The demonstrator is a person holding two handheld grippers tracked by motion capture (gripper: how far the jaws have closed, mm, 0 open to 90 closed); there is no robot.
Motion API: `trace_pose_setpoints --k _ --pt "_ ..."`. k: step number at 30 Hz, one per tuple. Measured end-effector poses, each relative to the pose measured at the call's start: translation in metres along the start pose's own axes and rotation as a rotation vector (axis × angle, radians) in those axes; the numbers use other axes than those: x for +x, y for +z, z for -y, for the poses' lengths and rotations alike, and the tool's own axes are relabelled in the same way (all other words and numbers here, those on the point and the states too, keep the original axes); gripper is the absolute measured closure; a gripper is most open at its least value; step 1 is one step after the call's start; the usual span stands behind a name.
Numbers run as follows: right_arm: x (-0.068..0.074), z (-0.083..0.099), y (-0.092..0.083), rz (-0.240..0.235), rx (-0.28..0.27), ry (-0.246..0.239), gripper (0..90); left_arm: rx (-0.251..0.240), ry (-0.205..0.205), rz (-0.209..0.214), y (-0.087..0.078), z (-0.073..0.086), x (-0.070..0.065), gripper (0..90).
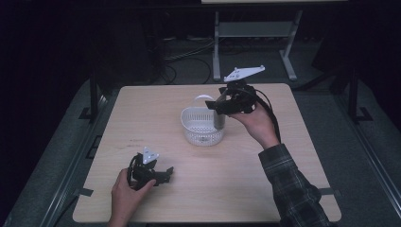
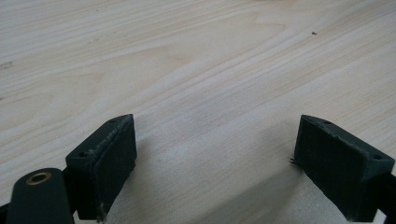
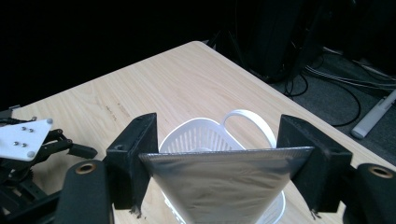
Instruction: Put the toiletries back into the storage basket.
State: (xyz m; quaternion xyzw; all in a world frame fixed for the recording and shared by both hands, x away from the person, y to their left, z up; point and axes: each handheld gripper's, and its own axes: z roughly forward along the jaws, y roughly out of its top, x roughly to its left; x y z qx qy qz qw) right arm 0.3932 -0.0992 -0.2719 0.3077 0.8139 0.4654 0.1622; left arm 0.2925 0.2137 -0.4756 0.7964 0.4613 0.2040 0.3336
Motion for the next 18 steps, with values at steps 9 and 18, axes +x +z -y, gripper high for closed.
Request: trace_pose_setpoints --k 9,18 --pt "-0.005 -0.001 0.009 0.014 0.001 0.005 29.8 -0.002 0.000 -0.001 0.000 0.000 0.000 12.1" --pt "-0.011 0.001 0.018 0.024 0.011 0.012 29.9 -0.002 0.000 -0.002 0.000 0.000 0.000 12.1"
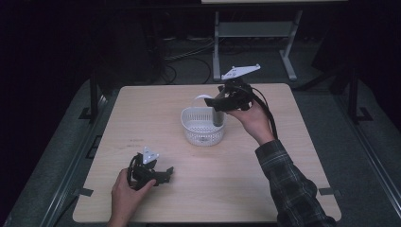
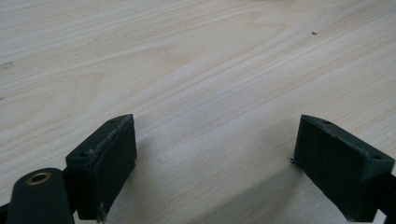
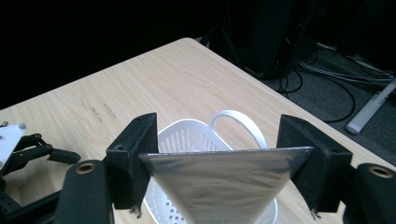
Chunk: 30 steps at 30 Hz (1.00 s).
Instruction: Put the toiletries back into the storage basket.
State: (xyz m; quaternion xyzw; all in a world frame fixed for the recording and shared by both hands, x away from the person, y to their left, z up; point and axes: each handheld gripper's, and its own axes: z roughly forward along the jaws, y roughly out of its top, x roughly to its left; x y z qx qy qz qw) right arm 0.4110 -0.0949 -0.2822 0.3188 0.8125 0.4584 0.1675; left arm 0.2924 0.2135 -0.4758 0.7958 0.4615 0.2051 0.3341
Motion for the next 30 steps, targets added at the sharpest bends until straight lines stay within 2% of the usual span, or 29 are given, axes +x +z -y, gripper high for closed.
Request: trace_pose_setpoints --k 15,30 --pt "-0.005 0.011 0.020 -0.005 0.021 0.009 29.9 -0.001 0.000 0.000 0.000 0.000 0.000 12.1" --pt "-0.008 0.024 0.031 -0.011 0.046 0.014 29.8 -0.001 0.000 0.001 0.000 0.000 0.000 12.1"
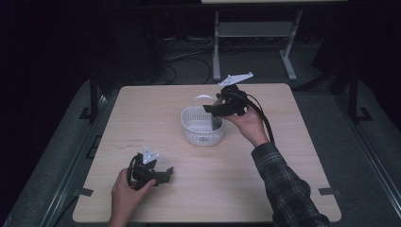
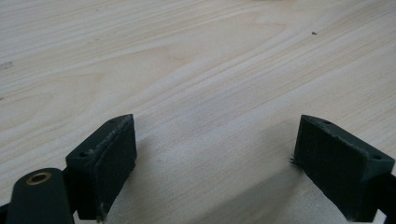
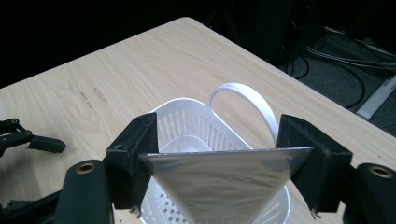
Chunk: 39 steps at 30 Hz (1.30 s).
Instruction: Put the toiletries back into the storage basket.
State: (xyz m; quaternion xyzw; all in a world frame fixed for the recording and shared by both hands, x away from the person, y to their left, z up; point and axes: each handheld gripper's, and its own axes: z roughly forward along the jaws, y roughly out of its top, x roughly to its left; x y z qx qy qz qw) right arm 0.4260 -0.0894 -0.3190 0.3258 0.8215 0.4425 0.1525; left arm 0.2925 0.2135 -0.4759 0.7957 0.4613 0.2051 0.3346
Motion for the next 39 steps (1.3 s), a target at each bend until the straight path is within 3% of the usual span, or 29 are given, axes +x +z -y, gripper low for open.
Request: trace_pose_setpoints --k 39 --pt "-0.003 0.030 0.026 0.000 0.053 0.019 29.8 0.001 -0.001 0.002 0.000 0.000 0.000 12.1"
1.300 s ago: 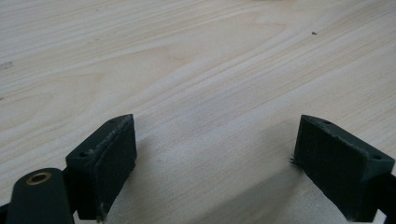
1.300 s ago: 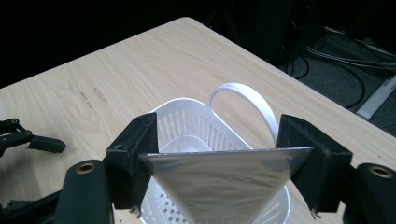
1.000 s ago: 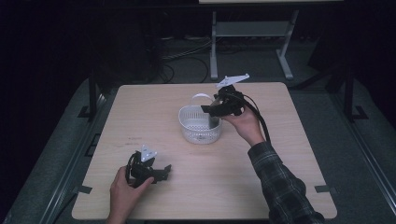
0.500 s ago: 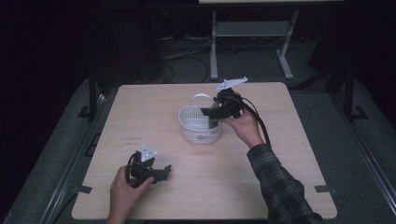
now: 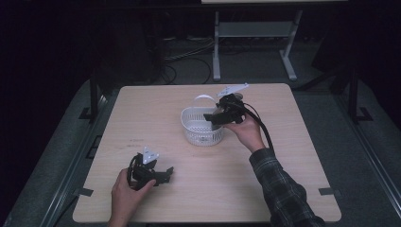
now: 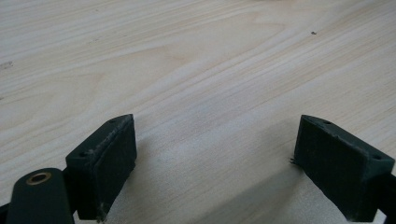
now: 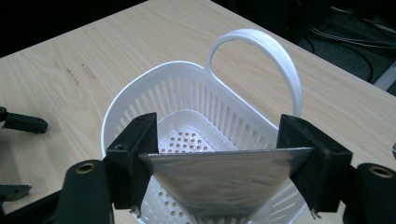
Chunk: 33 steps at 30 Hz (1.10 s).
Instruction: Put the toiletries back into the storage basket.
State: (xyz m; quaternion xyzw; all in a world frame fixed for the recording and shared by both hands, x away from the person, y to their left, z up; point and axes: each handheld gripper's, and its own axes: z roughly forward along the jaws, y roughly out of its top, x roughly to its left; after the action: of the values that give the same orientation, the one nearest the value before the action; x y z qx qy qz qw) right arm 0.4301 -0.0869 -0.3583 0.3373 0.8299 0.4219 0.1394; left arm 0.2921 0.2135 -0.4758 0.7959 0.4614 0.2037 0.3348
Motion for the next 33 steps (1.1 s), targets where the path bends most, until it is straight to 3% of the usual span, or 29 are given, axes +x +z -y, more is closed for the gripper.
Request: trace_pose_setpoints --k 14,33 --pt "0.003 0.006 0.013 0.005 0.029 -0.009 29.8 0.001 0.002 0.001 0.000 0.000 0.000 12.1" --pt "0.001 0.009 0.013 -0.006 0.031 -0.002 29.5 0.000 0.001 0.001 0.000 0.000 0.000 12.1"
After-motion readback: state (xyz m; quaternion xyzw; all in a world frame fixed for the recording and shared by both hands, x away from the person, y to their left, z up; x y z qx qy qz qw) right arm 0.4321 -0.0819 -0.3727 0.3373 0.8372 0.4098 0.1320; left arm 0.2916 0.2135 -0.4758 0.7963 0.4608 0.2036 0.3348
